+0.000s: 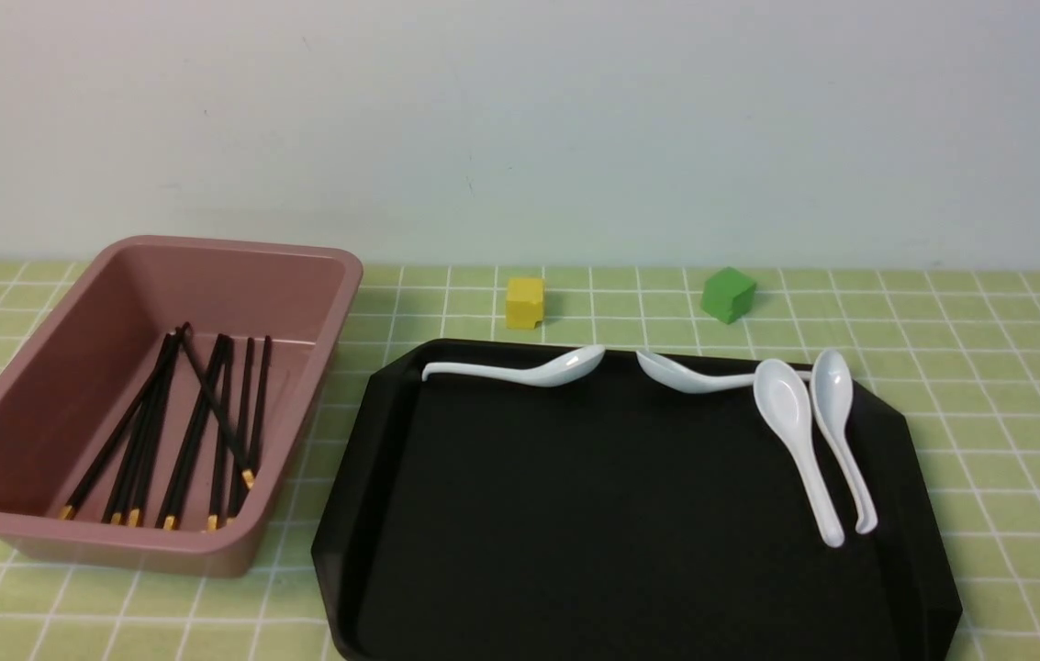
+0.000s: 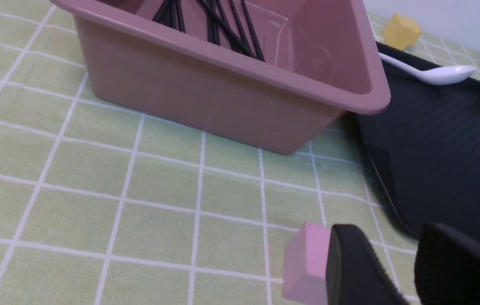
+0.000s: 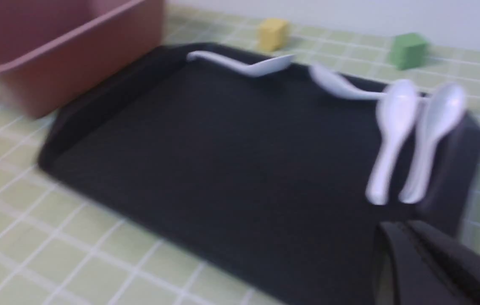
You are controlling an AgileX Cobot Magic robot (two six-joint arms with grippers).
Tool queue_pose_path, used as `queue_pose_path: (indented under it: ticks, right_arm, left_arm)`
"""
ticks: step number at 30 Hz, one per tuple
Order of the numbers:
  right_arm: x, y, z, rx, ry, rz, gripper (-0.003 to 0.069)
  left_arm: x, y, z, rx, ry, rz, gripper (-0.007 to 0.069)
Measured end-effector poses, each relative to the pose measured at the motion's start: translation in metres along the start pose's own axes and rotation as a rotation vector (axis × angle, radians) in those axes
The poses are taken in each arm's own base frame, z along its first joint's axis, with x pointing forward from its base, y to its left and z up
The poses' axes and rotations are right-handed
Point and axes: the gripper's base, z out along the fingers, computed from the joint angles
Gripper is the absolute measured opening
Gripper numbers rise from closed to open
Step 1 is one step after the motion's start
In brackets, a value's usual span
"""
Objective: On green tablecloth take chopsticks from black tray and put them in box.
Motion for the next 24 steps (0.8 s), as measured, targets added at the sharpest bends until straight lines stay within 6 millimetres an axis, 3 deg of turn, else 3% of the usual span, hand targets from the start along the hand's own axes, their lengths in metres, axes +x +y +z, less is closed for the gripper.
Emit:
queue_pose_path:
  ticks: [10,24]
  right_arm:
    - [0.039,-0.016,-0.001,0.205,-0.047,0.052,0.0052]
    - [0.042,-0.019,-0.002,0.263,-0.003,0.076,0.007]
  left_arm:
    - [0.0,0.0,0.0,0.0,0.0,0.0,0.0238]
    - [0.0,0.0,0.0,0.0,0.0,0.0,0.0238]
